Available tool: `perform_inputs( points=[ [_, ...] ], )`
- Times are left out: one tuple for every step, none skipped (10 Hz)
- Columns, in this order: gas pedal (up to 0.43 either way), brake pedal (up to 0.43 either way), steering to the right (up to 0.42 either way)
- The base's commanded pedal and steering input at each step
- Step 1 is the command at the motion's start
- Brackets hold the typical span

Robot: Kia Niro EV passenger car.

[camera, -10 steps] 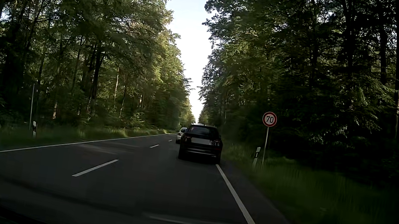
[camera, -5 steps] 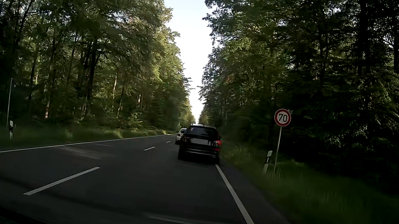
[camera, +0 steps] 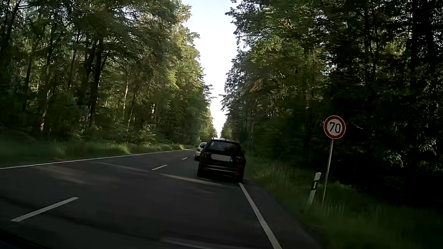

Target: Follow the waypoints while adhering to traffic rules and regulations

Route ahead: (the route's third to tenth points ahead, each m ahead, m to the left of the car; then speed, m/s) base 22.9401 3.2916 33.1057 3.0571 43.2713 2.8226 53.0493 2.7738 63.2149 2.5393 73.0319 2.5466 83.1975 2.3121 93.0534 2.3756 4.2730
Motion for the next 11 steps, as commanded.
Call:
perform_inputs(
  points=[
    [0.000, 0.000, -0.003],
    [0.000, 0.000, -0.002],
    [0.000, 0.000, 0.000],
    [0.000, 0.000, 0.000],
    [0.000, 0.000, 0.000],
    [0.000, 0.000, 0.000],
    [0.000, 0.000, 0.003],
    [0.000, 0.006, 0.005],
    [0.000, 0.000, 0.005],
    [0.000, 0.000, 0.005],
    [0.000, 0.000, 0.005]
  ],
)
